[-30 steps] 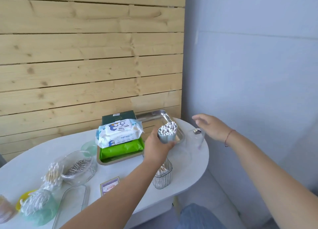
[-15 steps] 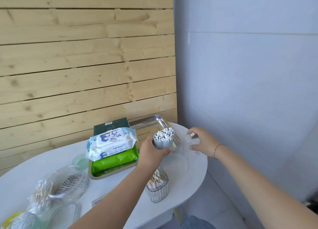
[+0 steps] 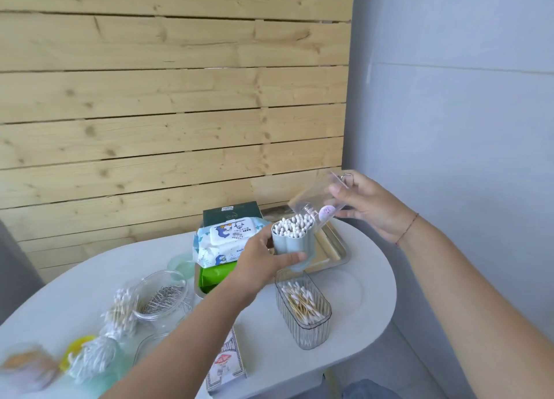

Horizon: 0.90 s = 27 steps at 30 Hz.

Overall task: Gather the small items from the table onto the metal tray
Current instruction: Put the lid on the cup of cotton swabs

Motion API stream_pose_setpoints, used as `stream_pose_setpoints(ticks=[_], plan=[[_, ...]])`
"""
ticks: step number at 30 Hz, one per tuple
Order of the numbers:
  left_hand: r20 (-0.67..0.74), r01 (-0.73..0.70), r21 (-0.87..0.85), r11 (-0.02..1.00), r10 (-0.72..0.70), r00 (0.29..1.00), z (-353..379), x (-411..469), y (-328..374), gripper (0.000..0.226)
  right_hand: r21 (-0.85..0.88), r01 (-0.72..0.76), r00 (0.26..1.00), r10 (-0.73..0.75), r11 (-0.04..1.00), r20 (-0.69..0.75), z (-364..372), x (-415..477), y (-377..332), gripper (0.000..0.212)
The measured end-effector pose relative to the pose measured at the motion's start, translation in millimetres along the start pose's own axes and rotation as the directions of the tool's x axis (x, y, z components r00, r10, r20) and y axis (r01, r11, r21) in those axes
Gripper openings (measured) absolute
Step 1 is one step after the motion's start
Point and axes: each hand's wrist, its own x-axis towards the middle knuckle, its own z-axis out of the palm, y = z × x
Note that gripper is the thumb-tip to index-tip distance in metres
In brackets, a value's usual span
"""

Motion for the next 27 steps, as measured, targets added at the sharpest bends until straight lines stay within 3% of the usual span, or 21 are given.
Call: stream_pose_setpoints(ticks=[3, 4, 8, 13, 19, 24, 27], plan=[[0.027, 0.009, 0.035, 0.999, -0.01, 1.0, -16, -9, -2, 0.045, -0.072, -0.009, 0.998, 0.013, 0.997, 0.056, 22, 3, 1, 0.048], [0.025, 0.009, 0.046, 0.999, -0.01, 1.0, -21, -11, -2, 0.044, -0.092, -0.006, 0.998, 0.012, 0.996, 0.068, 27, 4, 1, 0.048], [0.003, 0.011, 0.088, 0.996, -0.011, 1.0, -38, -17, -7, 0.041, -0.149, 0.051, 0.997, -0.042, 0.987, 0.068, 49, 13, -3, 0.012], [-0.025, 0.016, 0.105, 0.994, -0.013, 1.0, -49, -20, -8, 0.045, -0.188, 0.118, 0.993, -0.115, 0.975, 0.027, 70, 20, -11, 0.032], [-0.033, 0.04, -0.013, 0.999, -0.04, 0.999, -61, -24, -10, 0.05, -0.066, 0.06, 0.998, -0.058, 0.996, 0.029, 77, 20, -21, 0.006], [-0.021, 0.062, -0.053, 0.997, -0.064, 0.998, -63, -24, -13, 0.048, -0.224, 0.164, 0.985, -0.145, 0.961, 0.097, 84, 14, -21, 0.03], [-0.022, 0.071, -0.055, 0.996, -0.073, 0.997, -62, -23, -15, 0.047, -0.323, 0.211, 0.977, -0.19, 0.923, 0.096, 87, 13, -21, 0.034]])
